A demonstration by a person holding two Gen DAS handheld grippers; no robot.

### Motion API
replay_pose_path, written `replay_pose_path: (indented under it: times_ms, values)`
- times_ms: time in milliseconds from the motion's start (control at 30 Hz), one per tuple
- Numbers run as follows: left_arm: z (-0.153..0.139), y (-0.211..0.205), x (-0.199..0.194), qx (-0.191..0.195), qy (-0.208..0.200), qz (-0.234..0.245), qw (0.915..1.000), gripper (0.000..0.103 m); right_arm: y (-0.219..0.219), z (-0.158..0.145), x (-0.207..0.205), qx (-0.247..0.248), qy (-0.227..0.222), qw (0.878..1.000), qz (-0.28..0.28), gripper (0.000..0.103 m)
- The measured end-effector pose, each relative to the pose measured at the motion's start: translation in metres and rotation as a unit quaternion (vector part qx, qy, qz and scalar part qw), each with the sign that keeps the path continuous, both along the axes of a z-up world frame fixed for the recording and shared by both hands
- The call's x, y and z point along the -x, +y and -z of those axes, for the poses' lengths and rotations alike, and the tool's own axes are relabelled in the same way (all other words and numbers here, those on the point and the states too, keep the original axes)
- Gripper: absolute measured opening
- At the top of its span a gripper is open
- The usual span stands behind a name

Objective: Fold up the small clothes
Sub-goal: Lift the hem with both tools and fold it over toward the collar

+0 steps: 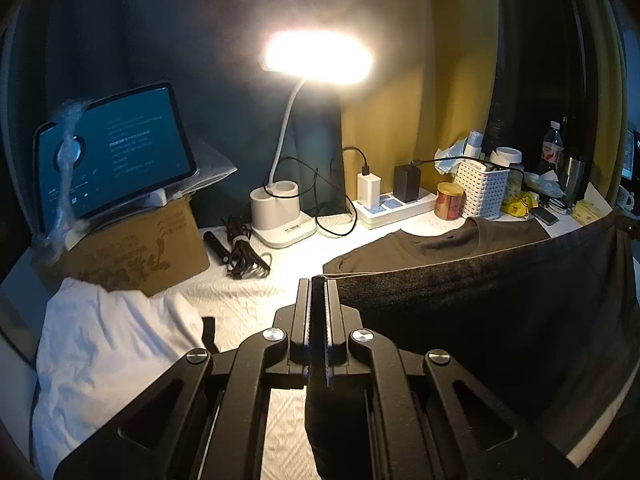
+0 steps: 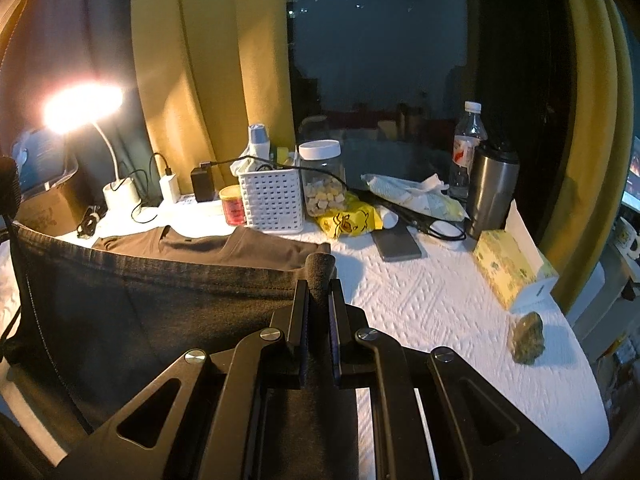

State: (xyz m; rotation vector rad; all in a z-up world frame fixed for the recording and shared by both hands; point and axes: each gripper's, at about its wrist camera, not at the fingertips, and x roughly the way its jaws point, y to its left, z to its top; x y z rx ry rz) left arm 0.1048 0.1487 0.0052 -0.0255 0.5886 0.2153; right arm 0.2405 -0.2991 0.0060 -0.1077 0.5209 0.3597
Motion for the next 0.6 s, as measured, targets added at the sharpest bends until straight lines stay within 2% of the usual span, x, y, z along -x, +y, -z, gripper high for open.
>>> replay_pose_path:
  times_ms: [600]
  values:
    - [0.006, 0.022, -0.062, -0.021, 0.001, 0.012, 0.9997, 0.004, 0.024, 0.002, -0.068, 0.005, -0.013, 1.000, 0.005, 0.010]
